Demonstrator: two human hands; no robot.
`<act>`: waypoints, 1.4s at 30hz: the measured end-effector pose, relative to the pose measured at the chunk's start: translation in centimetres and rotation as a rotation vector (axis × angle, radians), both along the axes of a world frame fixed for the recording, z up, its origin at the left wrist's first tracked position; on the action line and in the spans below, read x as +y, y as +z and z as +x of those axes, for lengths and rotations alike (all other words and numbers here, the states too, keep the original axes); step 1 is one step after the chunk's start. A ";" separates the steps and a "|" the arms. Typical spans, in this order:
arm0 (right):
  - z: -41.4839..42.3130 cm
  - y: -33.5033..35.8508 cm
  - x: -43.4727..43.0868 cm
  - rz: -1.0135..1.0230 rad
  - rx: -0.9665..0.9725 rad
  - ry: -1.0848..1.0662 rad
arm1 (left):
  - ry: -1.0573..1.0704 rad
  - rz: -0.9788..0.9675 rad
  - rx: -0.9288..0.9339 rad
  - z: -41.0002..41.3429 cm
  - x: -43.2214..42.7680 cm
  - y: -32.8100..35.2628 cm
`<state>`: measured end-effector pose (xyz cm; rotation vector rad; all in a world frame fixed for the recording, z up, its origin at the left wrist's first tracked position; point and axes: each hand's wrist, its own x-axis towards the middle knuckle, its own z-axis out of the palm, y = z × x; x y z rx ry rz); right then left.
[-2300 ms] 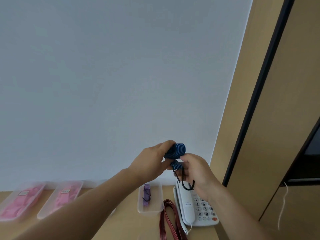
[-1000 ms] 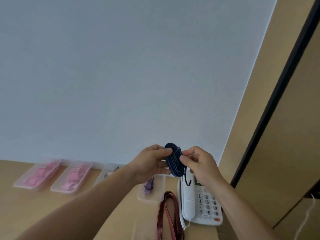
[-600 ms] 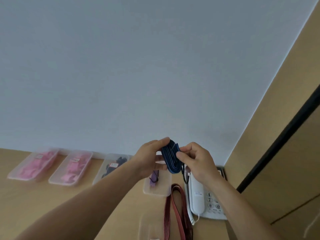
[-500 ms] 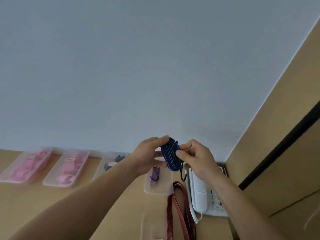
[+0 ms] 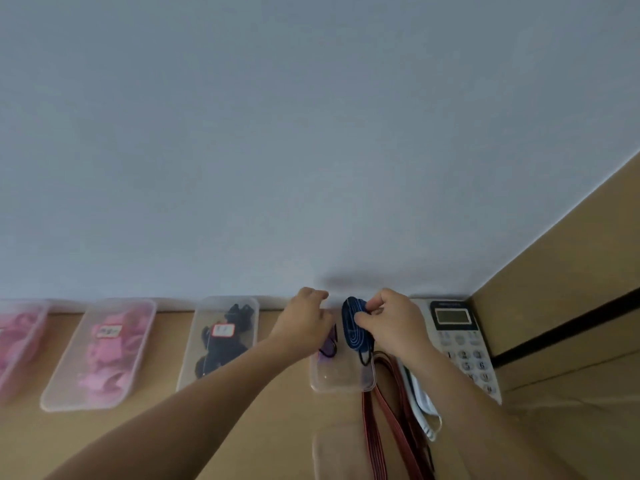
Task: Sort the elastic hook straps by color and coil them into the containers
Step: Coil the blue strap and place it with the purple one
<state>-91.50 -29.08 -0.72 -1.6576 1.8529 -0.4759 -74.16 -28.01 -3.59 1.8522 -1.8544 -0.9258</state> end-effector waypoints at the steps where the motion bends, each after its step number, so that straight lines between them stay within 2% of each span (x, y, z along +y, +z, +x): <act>1: 0.1 -0.7 -0.1 0.000 0.070 0.015 | -0.100 -0.040 -0.112 0.3 0.1 -0.9; 4: 0.6 -2.4 -0.5 -0.008 0.214 0.067 | -0.370 -0.123 -0.334 0.6 0.3 -2.9; 7: 1.6 -3.8 -0.5 -0.037 0.334 0.129 | -0.461 -0.140 -0.443 0.6 0.2 -4.2; 12: 2.9 -5.7 -0.9 -0.157 0.445 0.186 | -0.427 -0.179 -0.354 0.9 0.2 -5.3; 15: 3.4 -6.8 -0.2 -0.197 0.564 0.269 | -0.421 -0.181 -0.334 1.0 0.2 -5.5; 22: 3.4 -7.0 1.5 -0.414 0.685 0.311 | -0.403 -0.190 -0.332 1.0 0.3 -5.9; 25: 3.0 -6.6 0.9 -0.402 0.634 0.269 | -0.417 -0.222 -0.384 0.9 0.2 -5.9; 28: 2.1 -6.8 0.9 -0.390 0.570 0.329 | -0.430 -0.245 -0.425 0.6 0.0 -5.9; 35: 0.4 -7.3 1.2 -0.405 0.478 0.394 | -0.553 -0.186 -0.510 0.9 -0.7 -5.9; 42: 0.2 -7.7 1.7 -0.391 0.401 0.371 | -0.528 -0.183 -0.536 1.0 -0.5 -6.4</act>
